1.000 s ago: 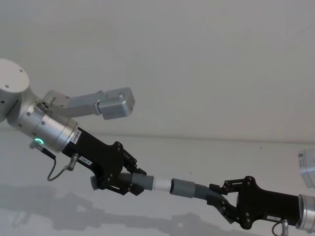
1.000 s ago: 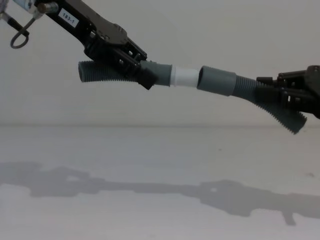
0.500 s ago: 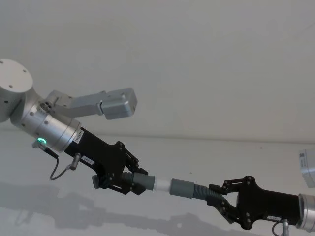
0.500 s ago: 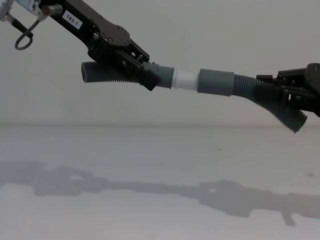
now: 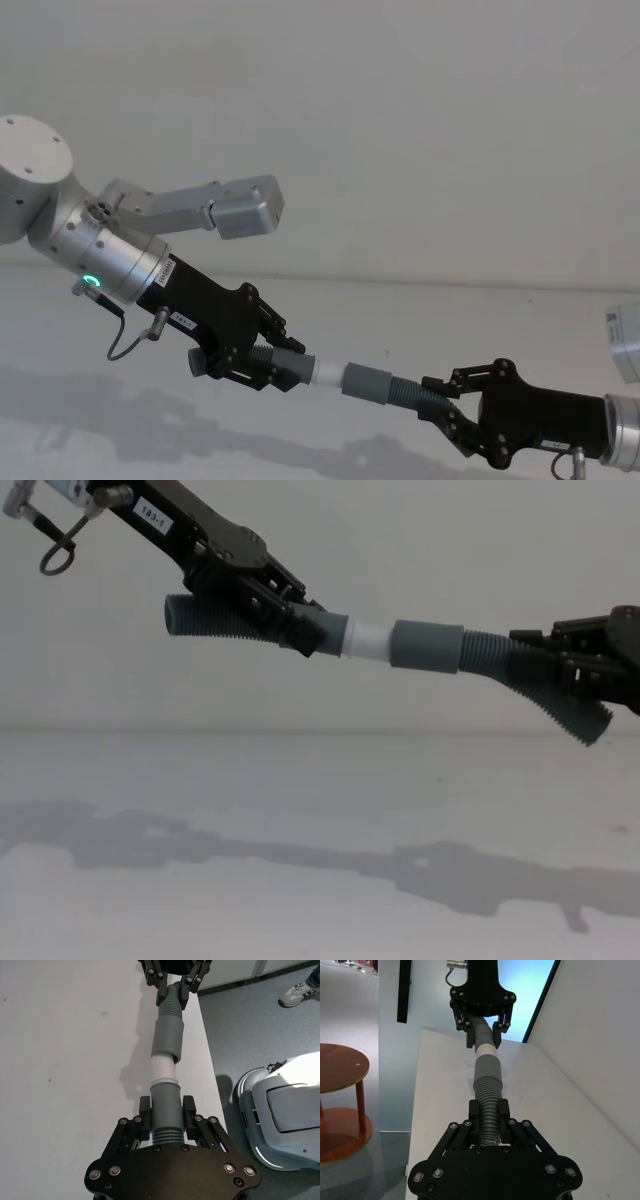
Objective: Use both hands to pick up one end of the pipe from the table, align the ends, and insert them.
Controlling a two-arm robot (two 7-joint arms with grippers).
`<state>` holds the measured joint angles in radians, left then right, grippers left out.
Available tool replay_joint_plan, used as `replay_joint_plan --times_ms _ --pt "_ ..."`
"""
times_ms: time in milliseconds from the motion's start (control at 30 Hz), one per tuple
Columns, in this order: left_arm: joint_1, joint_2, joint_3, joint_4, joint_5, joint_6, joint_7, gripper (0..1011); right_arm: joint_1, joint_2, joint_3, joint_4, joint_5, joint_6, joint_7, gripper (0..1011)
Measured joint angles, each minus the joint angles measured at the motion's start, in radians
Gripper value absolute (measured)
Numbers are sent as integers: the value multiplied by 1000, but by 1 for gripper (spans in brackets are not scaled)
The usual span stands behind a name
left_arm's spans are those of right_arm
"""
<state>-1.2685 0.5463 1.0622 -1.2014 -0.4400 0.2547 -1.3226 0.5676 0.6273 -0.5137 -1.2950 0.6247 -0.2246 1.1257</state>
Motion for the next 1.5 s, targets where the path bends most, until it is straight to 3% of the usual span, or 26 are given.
replay_joint_plan --times_ms 1500 --pt "1 14 8 -33 -28 10 26 355 5 16 -21 -7 19 0 6 195"
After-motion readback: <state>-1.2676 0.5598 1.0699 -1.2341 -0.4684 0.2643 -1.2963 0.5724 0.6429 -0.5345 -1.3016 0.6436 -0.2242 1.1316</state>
